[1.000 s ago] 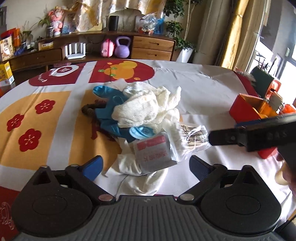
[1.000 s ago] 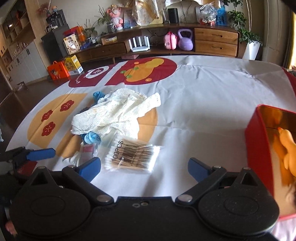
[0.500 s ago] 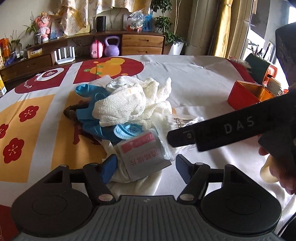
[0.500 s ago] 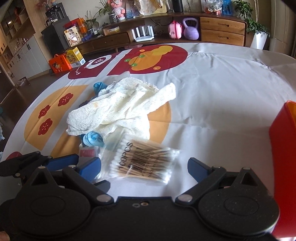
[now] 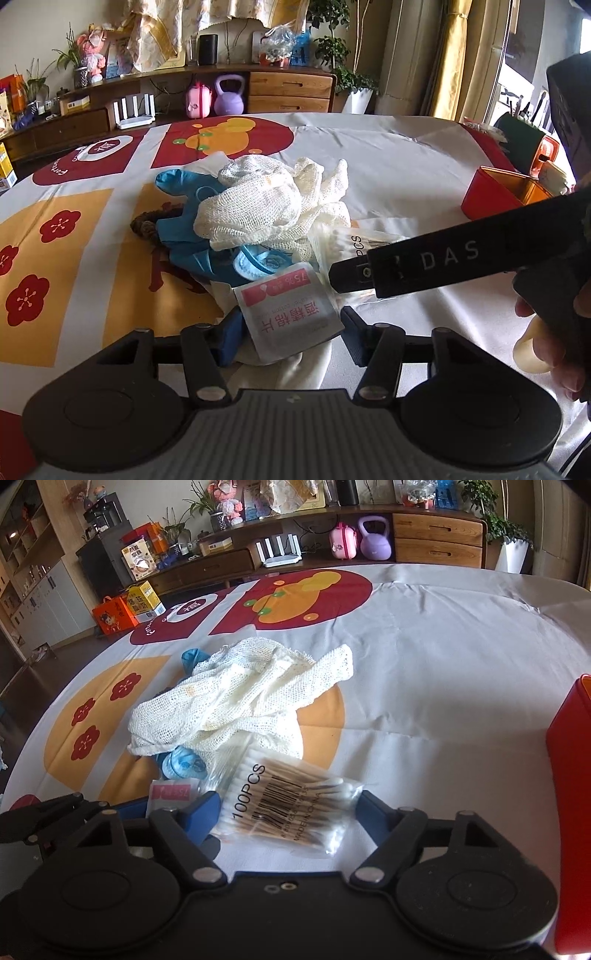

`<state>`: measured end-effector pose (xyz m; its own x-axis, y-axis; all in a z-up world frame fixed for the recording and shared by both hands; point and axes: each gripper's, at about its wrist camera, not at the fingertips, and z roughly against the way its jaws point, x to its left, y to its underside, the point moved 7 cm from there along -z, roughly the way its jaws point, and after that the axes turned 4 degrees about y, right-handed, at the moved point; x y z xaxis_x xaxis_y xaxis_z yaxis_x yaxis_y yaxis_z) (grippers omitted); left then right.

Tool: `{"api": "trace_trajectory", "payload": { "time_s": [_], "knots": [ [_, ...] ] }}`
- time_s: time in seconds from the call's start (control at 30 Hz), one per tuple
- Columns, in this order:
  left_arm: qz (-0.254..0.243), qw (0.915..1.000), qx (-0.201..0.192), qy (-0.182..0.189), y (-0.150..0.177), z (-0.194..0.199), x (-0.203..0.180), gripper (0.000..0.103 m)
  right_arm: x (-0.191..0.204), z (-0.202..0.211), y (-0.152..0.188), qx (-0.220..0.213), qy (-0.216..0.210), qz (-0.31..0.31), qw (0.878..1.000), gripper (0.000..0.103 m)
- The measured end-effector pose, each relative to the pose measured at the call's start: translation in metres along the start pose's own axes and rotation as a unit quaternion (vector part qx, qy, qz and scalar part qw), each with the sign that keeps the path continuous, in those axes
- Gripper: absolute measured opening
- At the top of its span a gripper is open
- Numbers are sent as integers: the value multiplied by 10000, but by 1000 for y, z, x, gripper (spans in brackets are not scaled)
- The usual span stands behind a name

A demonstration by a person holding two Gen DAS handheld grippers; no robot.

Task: Organize soft objects
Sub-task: 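Grasp the white sachet with the left tool while the right tool grasps the cotton swab bag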

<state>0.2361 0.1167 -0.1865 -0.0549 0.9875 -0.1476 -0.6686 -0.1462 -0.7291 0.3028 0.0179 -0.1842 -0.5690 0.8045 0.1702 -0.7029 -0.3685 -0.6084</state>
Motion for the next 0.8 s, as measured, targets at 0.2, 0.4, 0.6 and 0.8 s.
{"api": "trace_trajectory", "payload": {
  "time_s": [0.2, 0.4, 0.6, 0.8],
  "knots": [
    [24, 10000, -24, 65, 0, 7, -3, 52, 3, 8, 3, -86, -33, -29, 10000, 72],
    [-60, 9998, -113, 152, 0, 21, -12, 49, 1, 24, 6, -225, -152, -173, 9995, 70],
    [-115, 9993, -266, 219, -6, 41, -24, 46, 5, 51, 7, -495, -117, -128, 9986, 69],
    [-162, 9983, -441, 352, -16, 61, -43, 45, -2, 82, 5, -774, -46, -251, 9967, 69]
  ]
}}
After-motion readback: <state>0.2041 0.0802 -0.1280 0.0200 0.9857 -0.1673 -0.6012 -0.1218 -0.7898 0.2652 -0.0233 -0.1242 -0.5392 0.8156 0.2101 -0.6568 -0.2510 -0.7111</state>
